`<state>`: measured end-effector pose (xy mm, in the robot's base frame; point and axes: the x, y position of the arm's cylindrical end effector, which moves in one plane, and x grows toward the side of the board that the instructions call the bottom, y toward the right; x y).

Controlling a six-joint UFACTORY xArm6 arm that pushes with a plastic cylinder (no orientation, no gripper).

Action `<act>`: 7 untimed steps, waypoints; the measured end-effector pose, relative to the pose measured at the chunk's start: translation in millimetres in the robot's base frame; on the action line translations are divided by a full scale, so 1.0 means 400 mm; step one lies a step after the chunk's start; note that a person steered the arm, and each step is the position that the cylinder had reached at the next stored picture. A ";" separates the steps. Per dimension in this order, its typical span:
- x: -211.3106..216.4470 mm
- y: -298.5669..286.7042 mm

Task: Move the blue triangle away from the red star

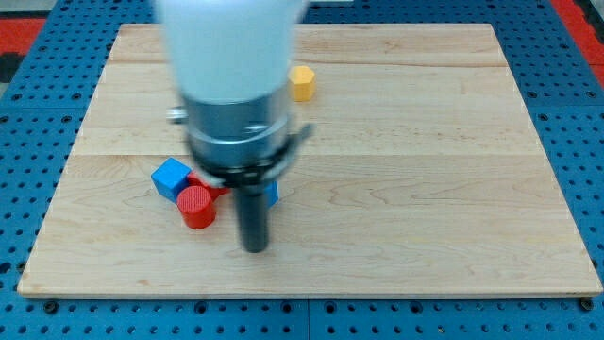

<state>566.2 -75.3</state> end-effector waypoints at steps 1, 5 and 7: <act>-0.060 -0.130; -0.204 -0.229; -0.161 -0.044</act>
<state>501.9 -93.0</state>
